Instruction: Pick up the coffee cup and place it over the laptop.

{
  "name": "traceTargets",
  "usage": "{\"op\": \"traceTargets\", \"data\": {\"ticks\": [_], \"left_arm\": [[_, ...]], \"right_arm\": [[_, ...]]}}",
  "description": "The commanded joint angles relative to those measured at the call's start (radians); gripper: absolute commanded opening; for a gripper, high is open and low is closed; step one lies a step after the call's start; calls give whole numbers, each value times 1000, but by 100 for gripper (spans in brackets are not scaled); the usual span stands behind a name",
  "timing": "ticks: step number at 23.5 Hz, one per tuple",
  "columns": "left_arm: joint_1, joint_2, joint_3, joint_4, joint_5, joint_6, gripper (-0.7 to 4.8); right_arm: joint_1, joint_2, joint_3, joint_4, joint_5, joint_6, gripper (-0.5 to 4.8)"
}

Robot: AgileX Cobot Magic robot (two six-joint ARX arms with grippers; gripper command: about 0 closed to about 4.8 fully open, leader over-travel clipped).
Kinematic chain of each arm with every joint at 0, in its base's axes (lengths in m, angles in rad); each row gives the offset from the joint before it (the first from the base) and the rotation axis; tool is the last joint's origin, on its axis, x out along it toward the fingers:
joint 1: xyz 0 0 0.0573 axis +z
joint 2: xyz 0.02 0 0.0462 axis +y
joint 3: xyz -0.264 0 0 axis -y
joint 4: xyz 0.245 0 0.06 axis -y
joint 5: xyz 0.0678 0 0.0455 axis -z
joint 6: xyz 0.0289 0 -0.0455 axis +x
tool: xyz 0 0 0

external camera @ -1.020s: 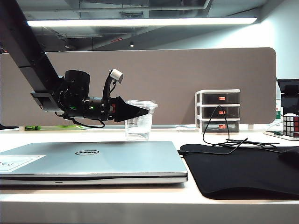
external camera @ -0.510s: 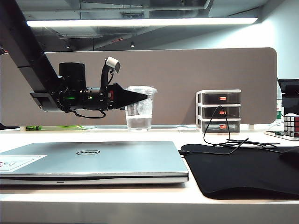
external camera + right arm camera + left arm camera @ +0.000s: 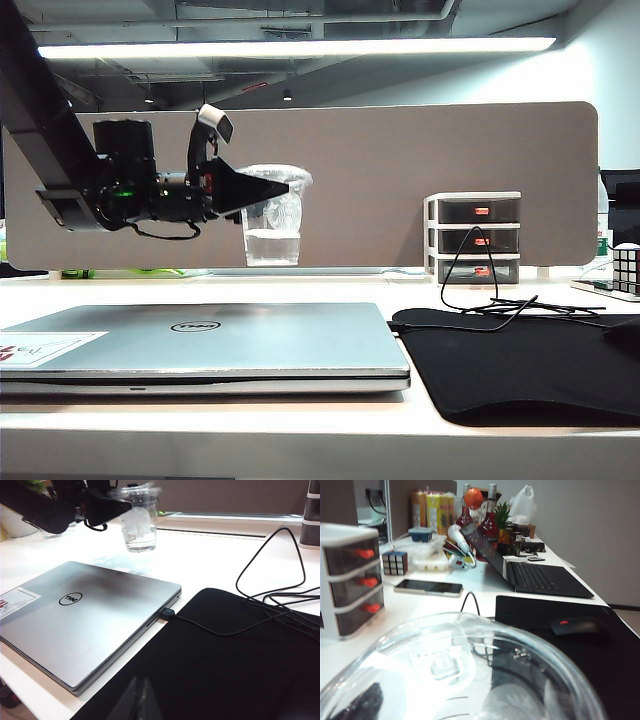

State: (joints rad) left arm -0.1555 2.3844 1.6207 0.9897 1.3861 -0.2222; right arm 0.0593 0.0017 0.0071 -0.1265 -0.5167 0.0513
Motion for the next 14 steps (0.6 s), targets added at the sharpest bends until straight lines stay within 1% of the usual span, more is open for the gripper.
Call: {"op": "traceTargets", "data": {"ticks": [1, 14], "left_arm": [[-3, -66, -86, 70, -3, -2, 393], [-2, -251, -458, 225, -77, 1, 398]], "right_arm": [[1, 0, -6, 8, -2, -3, -6], [1, 0, -6, 9, -18, -3, -6]]}}
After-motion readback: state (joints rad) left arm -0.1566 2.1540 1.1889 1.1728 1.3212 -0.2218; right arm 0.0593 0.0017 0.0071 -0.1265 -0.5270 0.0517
